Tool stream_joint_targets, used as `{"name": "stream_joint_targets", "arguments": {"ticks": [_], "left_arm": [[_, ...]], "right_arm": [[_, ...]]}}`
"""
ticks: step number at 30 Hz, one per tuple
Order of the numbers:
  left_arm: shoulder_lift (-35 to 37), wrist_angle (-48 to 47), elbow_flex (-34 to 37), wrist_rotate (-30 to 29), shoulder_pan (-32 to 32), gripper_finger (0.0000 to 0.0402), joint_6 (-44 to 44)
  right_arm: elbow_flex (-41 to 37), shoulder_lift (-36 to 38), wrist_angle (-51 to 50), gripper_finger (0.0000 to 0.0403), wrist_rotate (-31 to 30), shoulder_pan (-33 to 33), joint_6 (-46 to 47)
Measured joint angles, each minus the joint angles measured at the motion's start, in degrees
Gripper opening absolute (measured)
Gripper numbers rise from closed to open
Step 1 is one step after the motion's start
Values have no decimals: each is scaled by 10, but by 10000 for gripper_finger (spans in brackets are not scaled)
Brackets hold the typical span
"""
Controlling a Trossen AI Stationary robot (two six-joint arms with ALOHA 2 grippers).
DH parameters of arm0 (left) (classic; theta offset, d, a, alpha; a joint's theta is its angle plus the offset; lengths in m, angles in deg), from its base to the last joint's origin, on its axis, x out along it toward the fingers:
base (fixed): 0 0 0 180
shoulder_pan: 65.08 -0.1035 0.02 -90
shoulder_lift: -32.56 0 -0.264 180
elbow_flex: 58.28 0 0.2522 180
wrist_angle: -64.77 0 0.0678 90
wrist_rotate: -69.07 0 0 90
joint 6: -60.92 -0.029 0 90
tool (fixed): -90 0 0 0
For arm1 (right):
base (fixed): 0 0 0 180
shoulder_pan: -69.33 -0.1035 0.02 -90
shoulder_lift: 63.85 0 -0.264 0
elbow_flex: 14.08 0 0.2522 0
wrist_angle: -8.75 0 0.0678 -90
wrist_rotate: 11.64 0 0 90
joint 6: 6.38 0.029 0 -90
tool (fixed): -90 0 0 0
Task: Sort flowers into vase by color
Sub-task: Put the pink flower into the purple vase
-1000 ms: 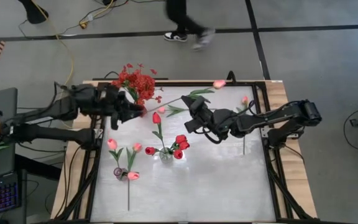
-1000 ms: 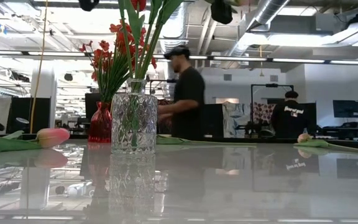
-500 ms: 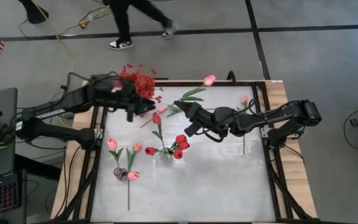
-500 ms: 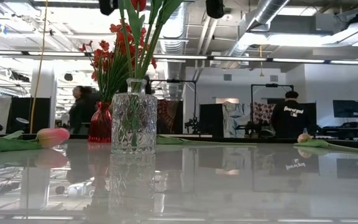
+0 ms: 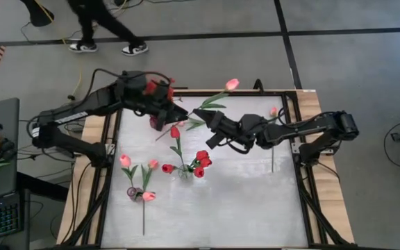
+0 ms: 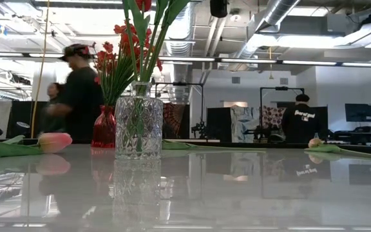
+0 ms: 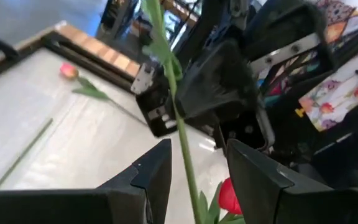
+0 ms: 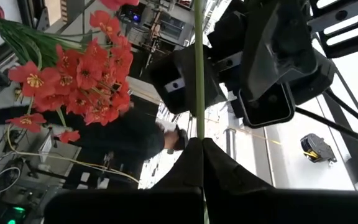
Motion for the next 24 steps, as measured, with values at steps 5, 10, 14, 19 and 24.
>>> {"name": "stream_joint_targets", "arguments": {"ticks": [5, 10, 14, 19, 24], "left_arm": [[-26, -14, 0, 23, 0, 141, 2], [-31, -8, 0, 28, 0, 141, -7], [-24, -6, 0, 26, -1, 141, -9], [-23, -10, 0, 29, -1, 141, -11], [-23, -14, 0, 29, -1, 139, -17]], "right_arm": [[0, 0, -1, 20, 2, 3, -1], [0, 0, -4, 20, 10, 3, -3], [0, 0, -14, 20, 10, 3, -3], [0, 0, -28, 20, 13, 3, -3], [0, 0, -37, 20, 18, 2, -2]]}}
